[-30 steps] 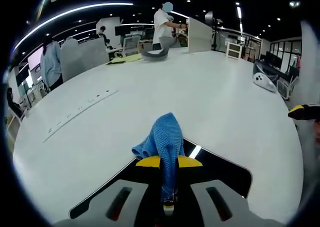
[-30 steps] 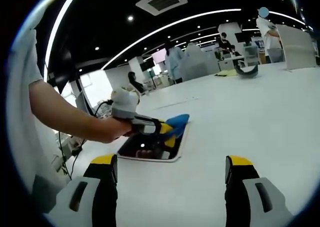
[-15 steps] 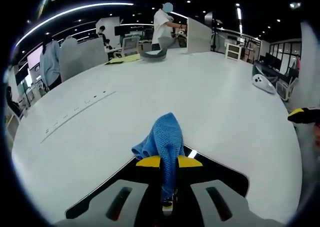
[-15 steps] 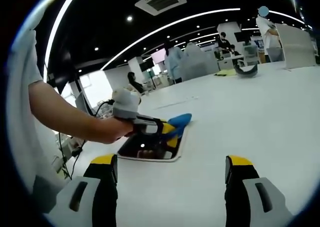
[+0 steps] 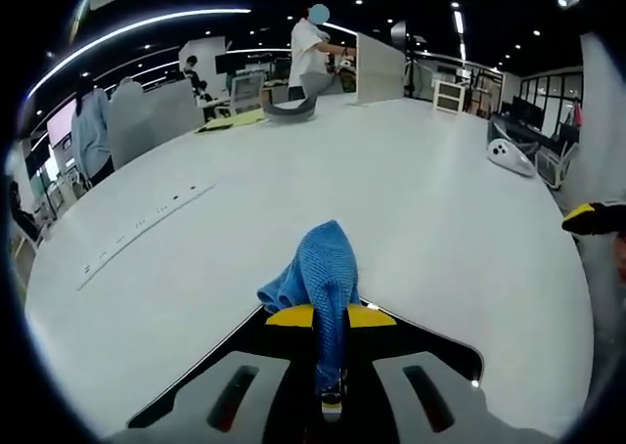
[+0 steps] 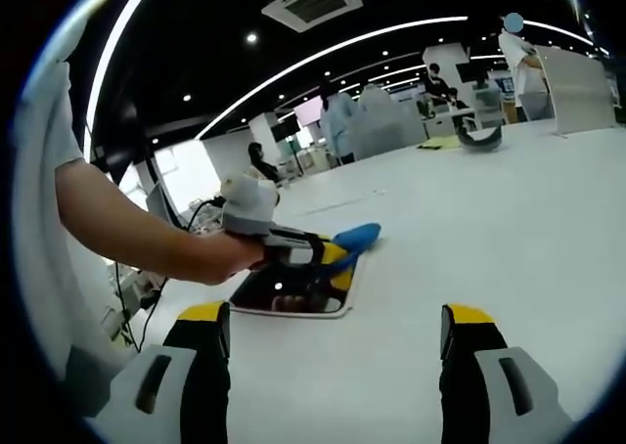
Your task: Wipe the mirror surface with the cleaning cloth until all visible marks leave the cleaned area.
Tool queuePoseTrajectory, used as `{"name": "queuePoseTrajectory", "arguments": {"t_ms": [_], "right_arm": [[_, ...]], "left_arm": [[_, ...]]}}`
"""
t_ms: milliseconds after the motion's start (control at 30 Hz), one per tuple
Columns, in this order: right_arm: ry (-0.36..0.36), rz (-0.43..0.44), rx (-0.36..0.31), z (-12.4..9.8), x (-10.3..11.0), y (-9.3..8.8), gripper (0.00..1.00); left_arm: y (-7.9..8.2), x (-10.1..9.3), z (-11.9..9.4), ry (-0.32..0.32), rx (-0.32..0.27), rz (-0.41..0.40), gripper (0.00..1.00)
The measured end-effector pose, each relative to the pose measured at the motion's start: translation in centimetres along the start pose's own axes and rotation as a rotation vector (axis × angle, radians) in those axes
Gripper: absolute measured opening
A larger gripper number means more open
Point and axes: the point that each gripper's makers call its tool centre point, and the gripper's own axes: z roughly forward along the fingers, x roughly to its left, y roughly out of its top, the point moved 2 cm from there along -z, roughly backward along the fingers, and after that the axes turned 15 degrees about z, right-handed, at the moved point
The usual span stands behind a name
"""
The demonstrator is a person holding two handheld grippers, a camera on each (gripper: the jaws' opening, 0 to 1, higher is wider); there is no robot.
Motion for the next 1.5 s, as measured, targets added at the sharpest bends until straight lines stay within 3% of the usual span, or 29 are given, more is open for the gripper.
{"name": "queuePoseTrajectory", "arguments": {"t_ms": [667, 1500], "right_arm": [[-0.005, 0.012, 0.003, -0.1, -0.2, -0.1, 0.88], [-0.01, 0.005, 0.009, 0.0, -0.3, -0.3, 0.88]], "left_arm": [[0.8, -1.4, 0.6, -0.02, -0.013, -0.003, 0.07], [0.3, -1.5, -0.1, -0.042, -0.015, 0.01, 0.07]]}}
